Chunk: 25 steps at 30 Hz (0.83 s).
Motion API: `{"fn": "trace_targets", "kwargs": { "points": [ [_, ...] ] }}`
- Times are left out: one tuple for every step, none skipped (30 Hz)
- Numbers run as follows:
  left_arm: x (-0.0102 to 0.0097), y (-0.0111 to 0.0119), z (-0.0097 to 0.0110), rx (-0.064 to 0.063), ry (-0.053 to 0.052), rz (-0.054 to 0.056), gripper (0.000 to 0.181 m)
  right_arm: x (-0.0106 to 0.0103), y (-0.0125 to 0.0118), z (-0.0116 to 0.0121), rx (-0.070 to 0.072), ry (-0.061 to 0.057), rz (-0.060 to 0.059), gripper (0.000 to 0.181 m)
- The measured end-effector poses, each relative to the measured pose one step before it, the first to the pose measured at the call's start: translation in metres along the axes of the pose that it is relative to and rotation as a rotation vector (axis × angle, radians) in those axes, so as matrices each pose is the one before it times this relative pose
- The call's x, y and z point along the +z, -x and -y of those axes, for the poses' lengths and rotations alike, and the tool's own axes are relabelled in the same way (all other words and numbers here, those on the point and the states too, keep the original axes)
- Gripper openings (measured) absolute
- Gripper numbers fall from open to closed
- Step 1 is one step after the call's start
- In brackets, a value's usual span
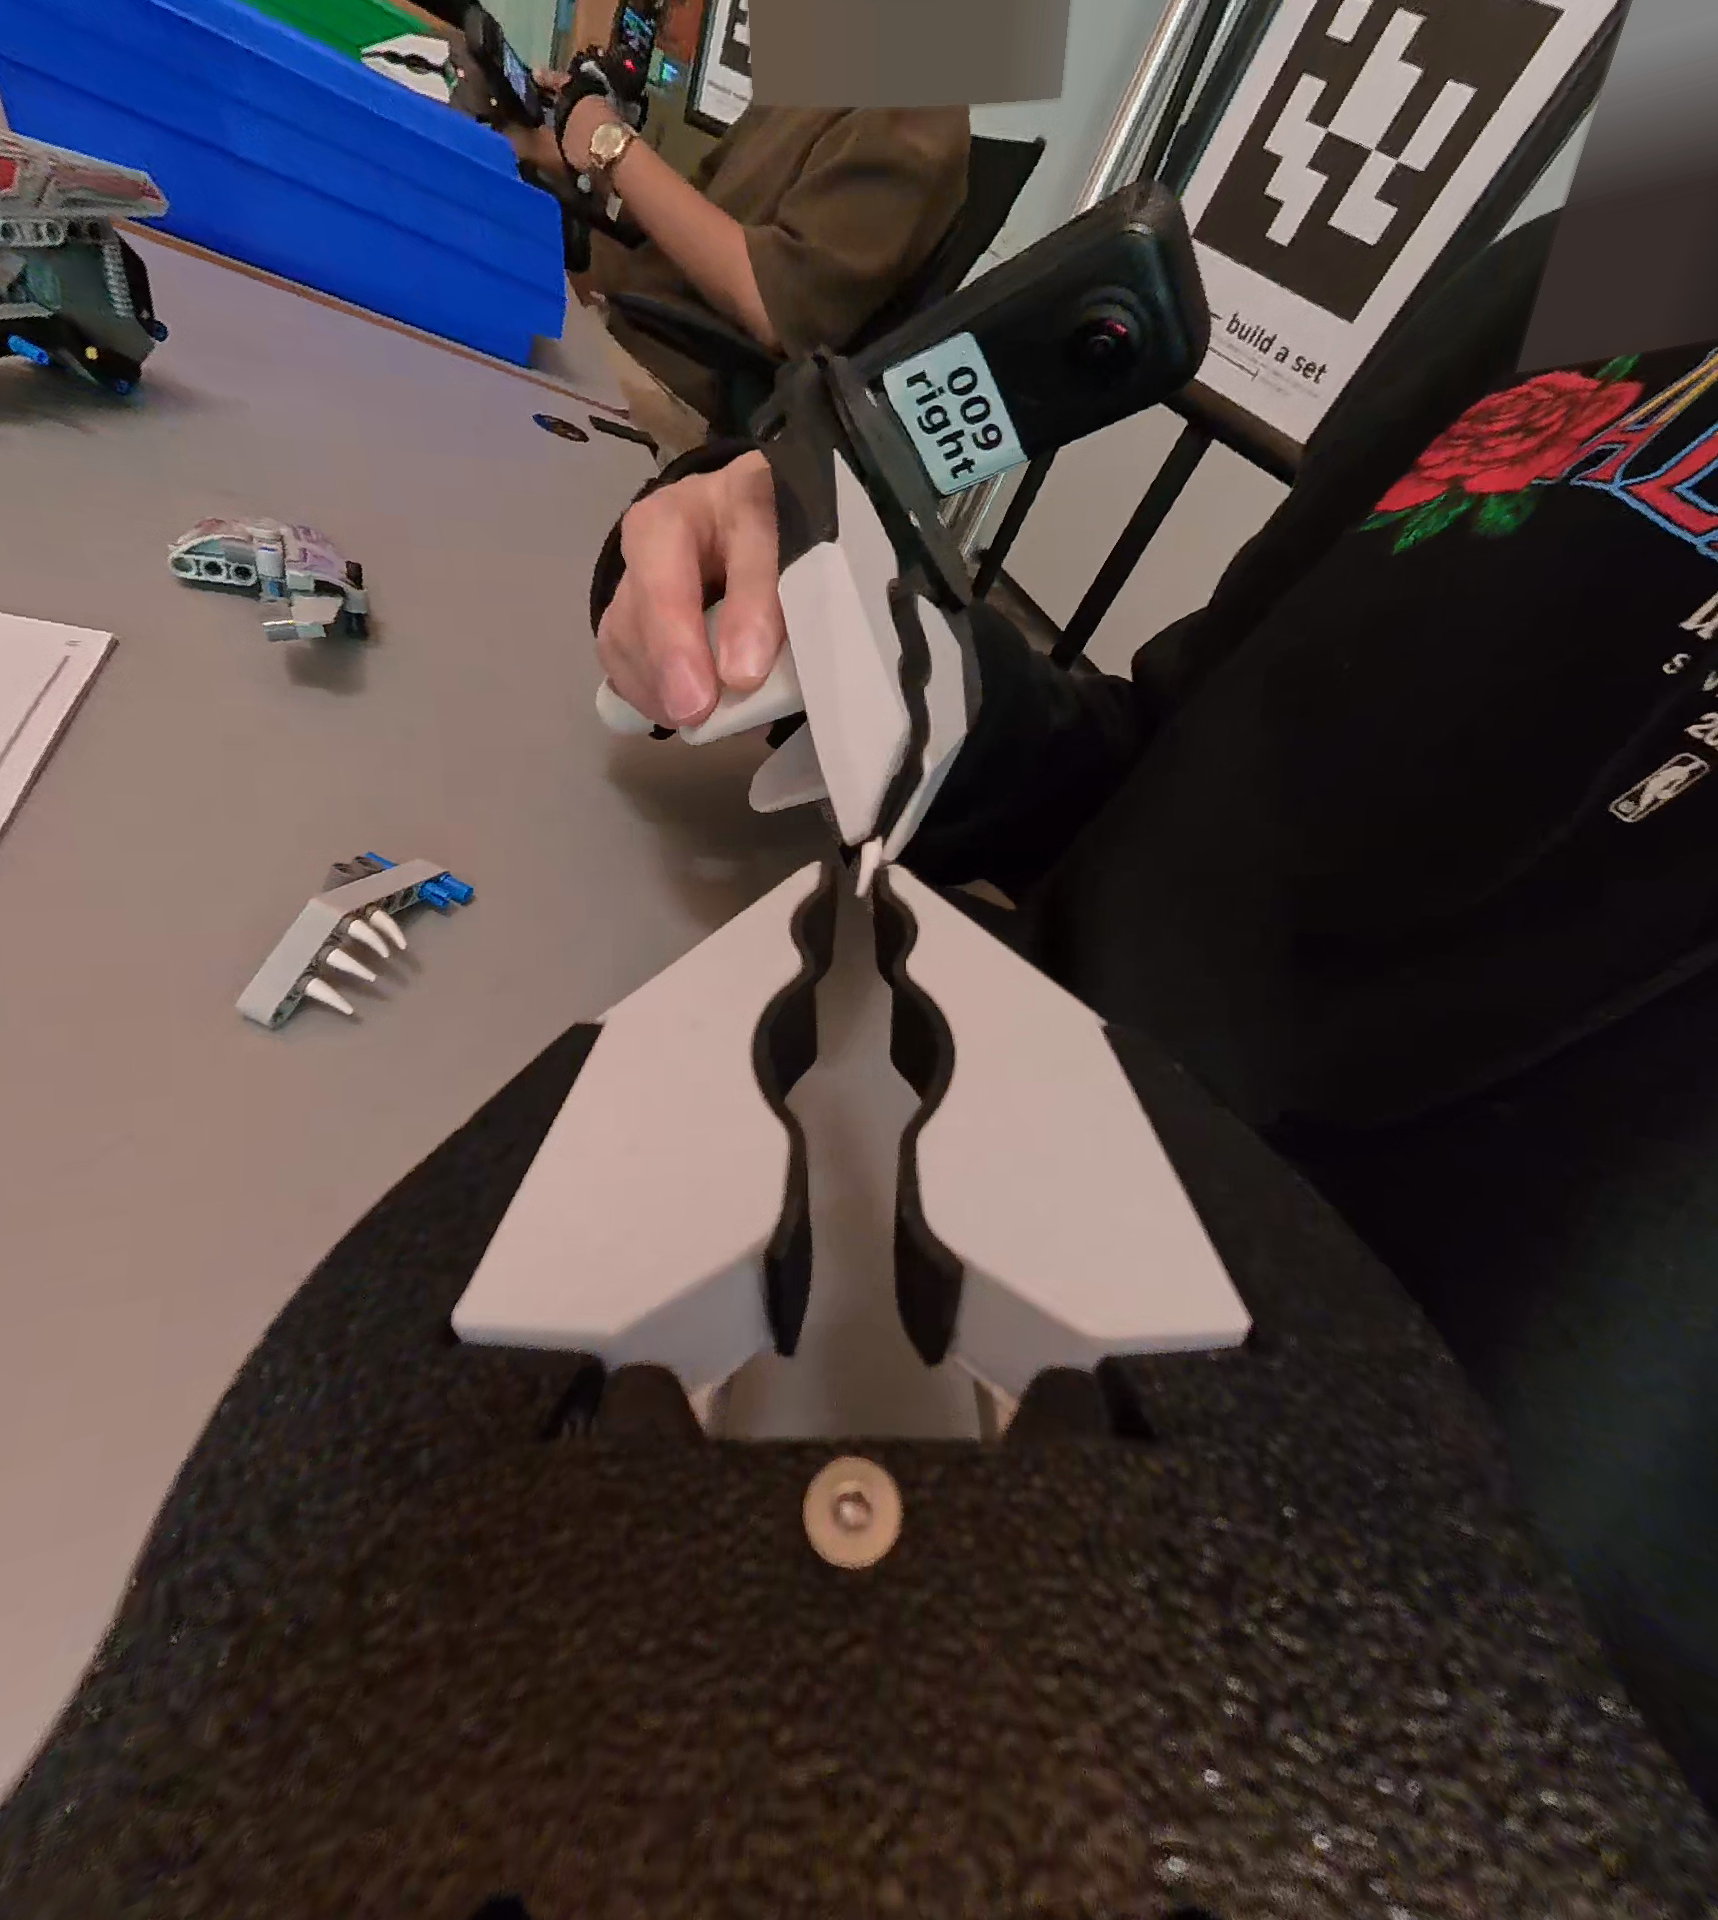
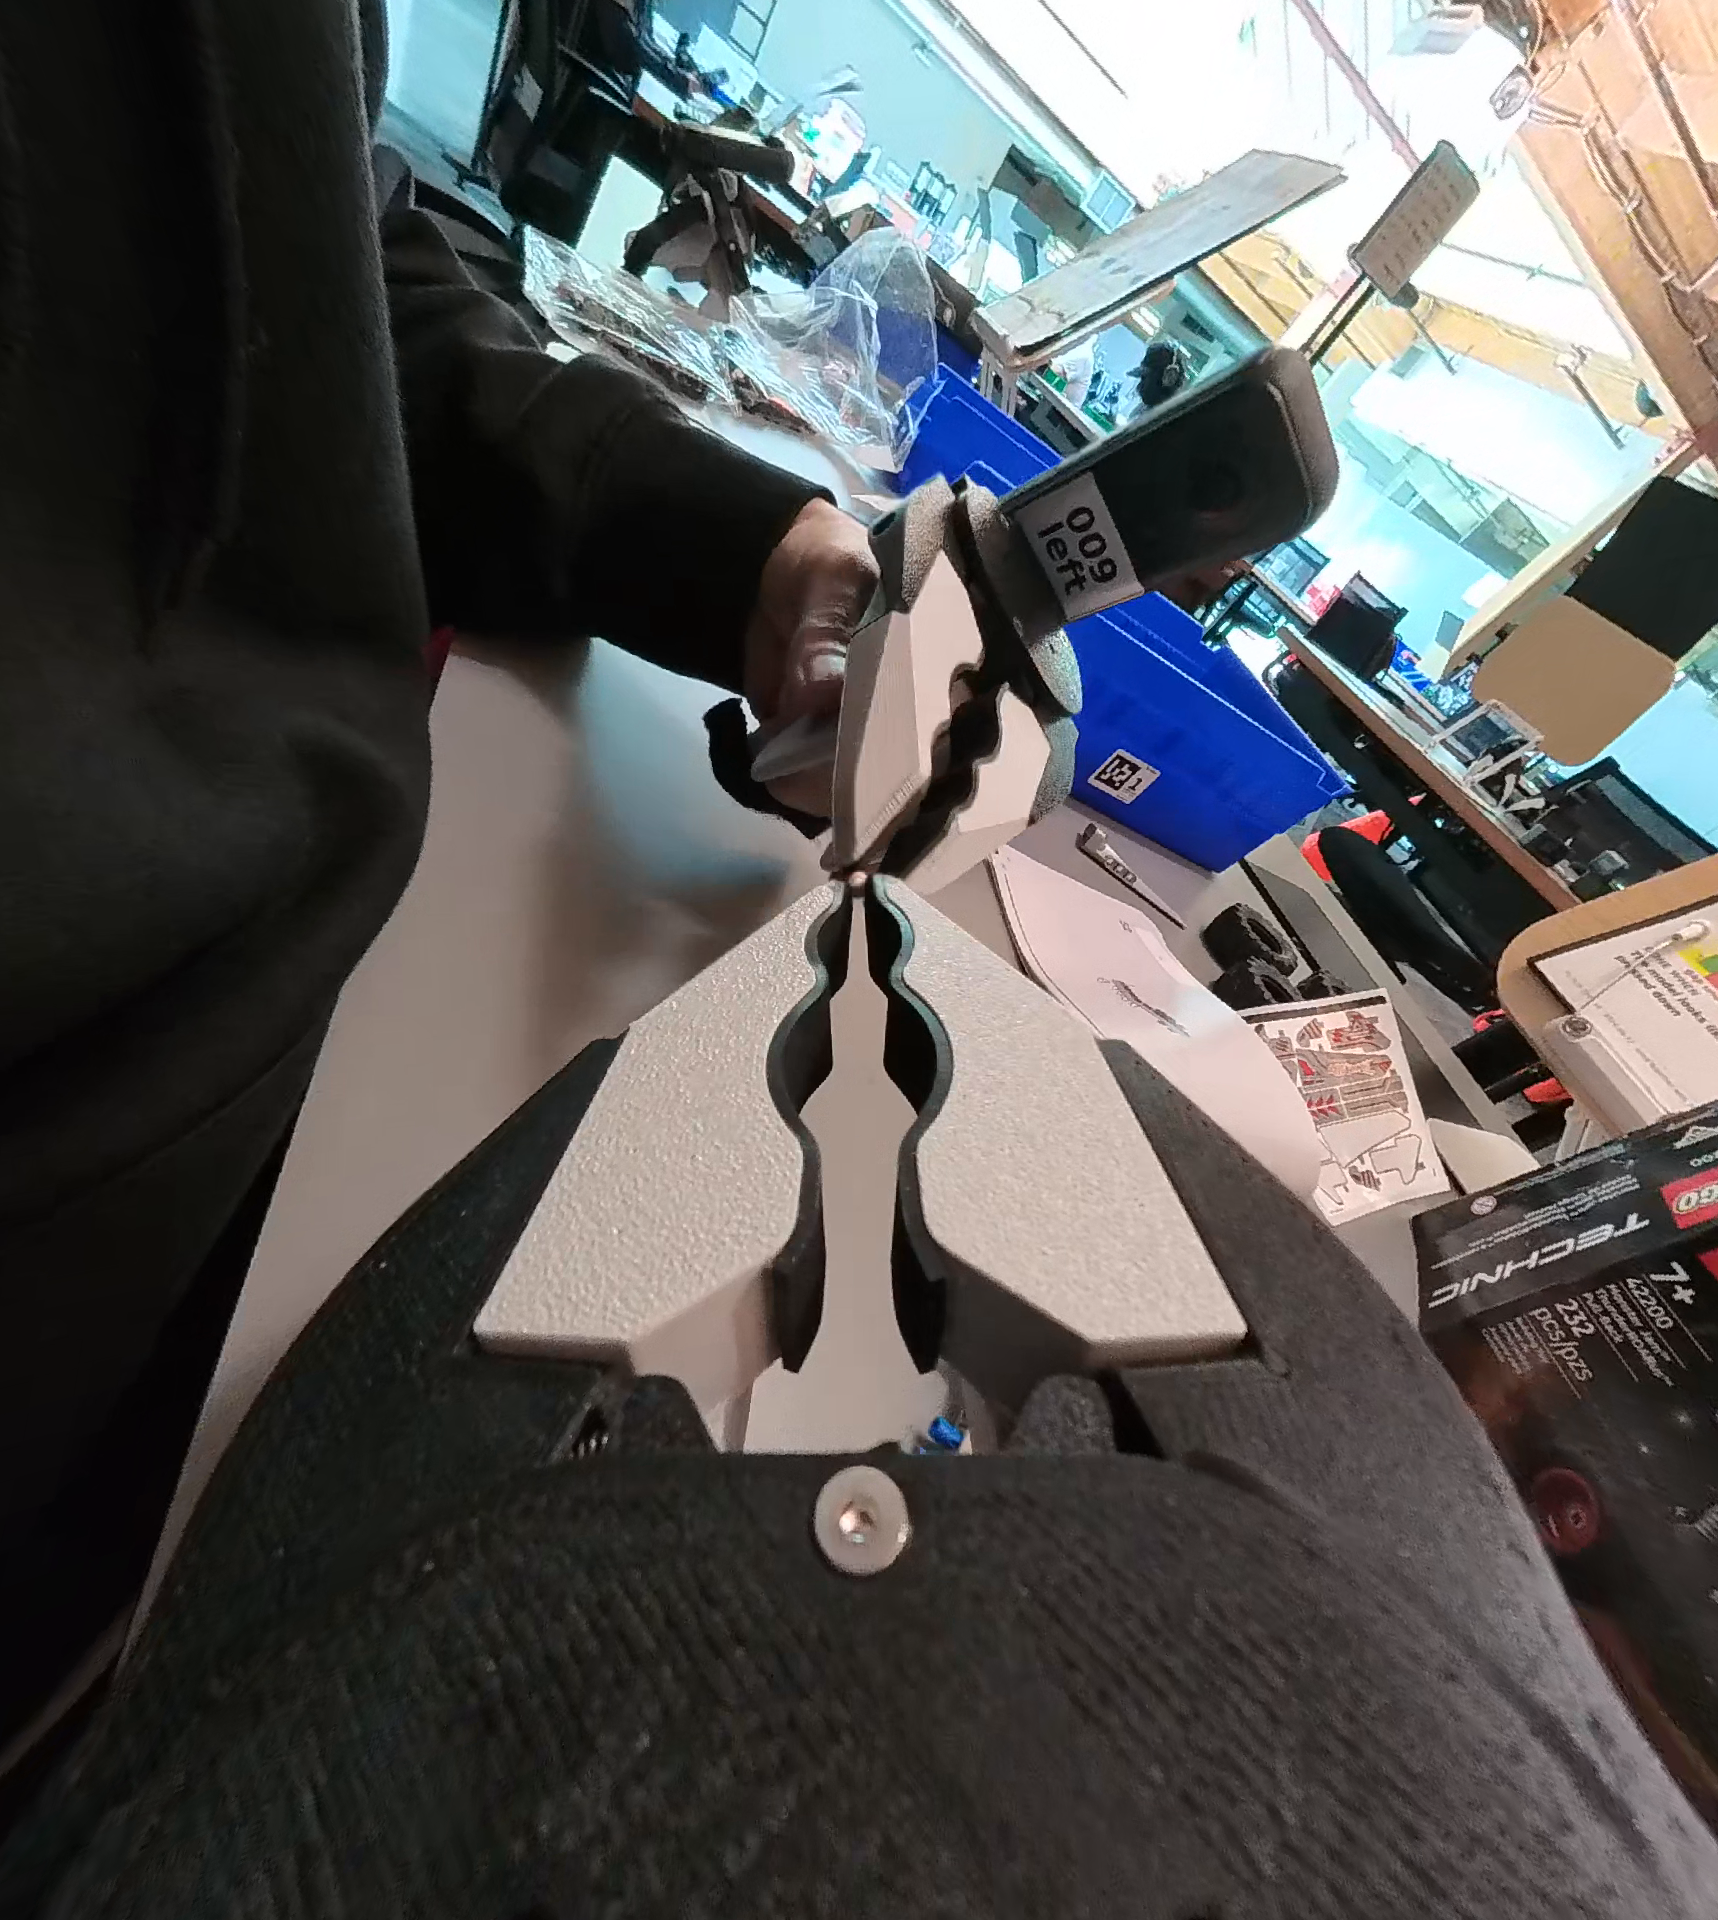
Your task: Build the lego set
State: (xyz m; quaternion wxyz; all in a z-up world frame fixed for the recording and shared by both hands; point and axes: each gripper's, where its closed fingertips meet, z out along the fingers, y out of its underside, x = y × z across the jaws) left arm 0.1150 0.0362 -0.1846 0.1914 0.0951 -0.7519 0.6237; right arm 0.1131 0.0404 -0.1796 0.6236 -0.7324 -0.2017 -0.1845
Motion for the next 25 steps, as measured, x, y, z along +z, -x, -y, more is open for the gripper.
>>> {"fn": "trace_targets", "kwargs": {
  "points": [
    [0.00013, -0.00061, -0.00003, 0.0, -0.0014, -0.0058, 0.003, 0.0005, -0.00022, -0.00026, -0.001, 0.0005, -0.002, 0.001],
    [0.00049, -0.00072, -0.00033, 0.001, 0.002, -0.005, 0.001, 0.00035, -0.00009, -0.0005, -0.0009, 0.0014, 0.0001, 0.001],
    [0.00058, 0.00024, -0.00065, 0.0044, 0.0053, 0.0024, 0.002, 0.00023, -0.00003, -0.00043, 0.0047, 0.0, 0.0014, 0.001],
    [0.00029, 0.0004, 0.0, 0.008, 0.0008, 0.0034, 0.001, 0.00001, -0.00037, -0.00041, 0.0045, -0.001, -0.0014, 0.001],
    [-0.00007, 0.00087, 0.00046, 0.0109, -0.0014, 0.0072, 0.0, -0.0002, -0.00109, -0.00089, 0.0033, 0.0021, -0.0054, 0.001],
    [-0.00014, 0.00153, 0.00039, 0.0135, -0.0003, 0.0131, 0.0, -0.00006, -0.00112, -0.00138, 0.0035, 0.0047, -0.0063, 0.001],
    [0.00009, 0.00149, -0.00033, 0.0146, 0.0039, 0.0126, 0.0, 0.00006, -0.00054, -0.00136, 0.0119, 0.0043, -0.0015, 0.001],
    [0.00013, 0.00192, -0.00076, 0.0135, 0.0072, 0.0152, 0.0, 0.00024, -0.0009, -0.00231, 0.0313, 0.0086, -0.0008, 0.001],
    [-0.00015, 0.00325, -0.00101, 0.0152, 0.008, 0.0221, 0.0, 0.00054, -0.00153, -0.00332, 0.0392, 0.0136, -0.0037, 0.001],
    [-0.00007, 0.00408, -0.0015, 0.021, 0.0121, 0.0287, 0.0, 0.00058, -0.00158, -0.00395, 0.0308, 0.0173, -0.0046, 0.001],
    [-0.00004, 0.00491, -0.0014, 0.0298, 0.012, 0.0385, 0.0, 0.00062, -0.00299, -0.00463, 0.0241, 0.024, -0.0132, 0.001],
    [-0.00037, 0.00494, 0.00018, 0.0338, 0.0035, 0.0438, 0.0, 0.00016, -0.00655, -0.00556, 0.0312, 0.0318, -0.0325, 0.008],
    [-0.00096, 0.00606, 0.00094, 0.0258, 0.0018, 0.0513, 0.0, -0.00032, -0.01069, -0.00865, 0.0483, 0.0504, -0.0509, 0.014],
    [-0.00119, 0.00915, -0.00049, 0.0226, 0.0141, 0.0693, 0.0, -0.00054, -0.01162, -0.01008, 0.0561, 0.0618, -0.0498, 0.02],
    [-0.00103, 0.01074, -0.00256, 0.0287, 0.0274, 0.079, 0.0, -0.00067, -0.01147, -0.00982, 0.0507, 0.0625, -0.0466, 0.027],
    [-0.00047, 0.01082, -0.00312, 0.0336, 0.0301, 0.0799, 0.0, -0.0005, -0.01081, -0.00858, 0.0367, 0.0591, -0.044, 0.03],
    [0.00025, 0.01055, -0.0023, 0.0313, 0.0224, 0.0797, 0.0, 0.00018, -0.01052, -0.00698, 0.0212, 0.0525, -0.0435, 0.033],
    [0.00113, 0.00902, -0.0007, 0.0177, 0.0084, 0.0694, 0.0, 0.00141, -0.00808, -0.00638, 0.01, 0.0503, -0.03, 0.033],
    [0.00218, 0.00522, -0.00006, -0.0043, 0.0013, 0.042, 0.0, 0.00295, -0.00502, -0.00685, 0.0097, 0.0527, -0.009, 0.033],
    [0.00305, 0.00368, -0.00012, -0.0184, -0.0022, 0.0292, 0.0, 0.0045, -0.00154, -0.00792, 0.0153, 0.0577, 0.0169, 0.036],
    [0.00343, 0.0026, -0.0014, -0.0174, 0.0028, 0.0194, 0.0, 0.00481, -0.00035, -0.00754, 0.0153, 0.0544, 0.0277, 0.038],
    [0.0038, 0.00147, -0.00373, -0.0078, 0.017, 0.0109, 0.0, 0.00385, -0.00007, -0.00471, 0.0101, 0.0372, 0.0275, 0.038],
    [0.0033, 0.00218, -0.00473, 0.0003, 0.0245, 0.0164, 0.0, 0.00325, 0.0016, -0.00255, 0.0122, 0.0204, 0.0369, 0.037],
    [0.00243, 0.00201, -0.00378, 0.0038, 0.0186, 0.0187, 0.0, 0.00284, 0.00308, -0.00195, 0.0181, 0.019, 0.0493, 0.036],
    [0.00171, 0.00028, -0.00311, 0.0001, 0.0156, 0.0066, 0.0, 0.0028, 0.00268, -0.00187, 0.022, 0.0195, 0.0446, 0.034]
  ]
}}
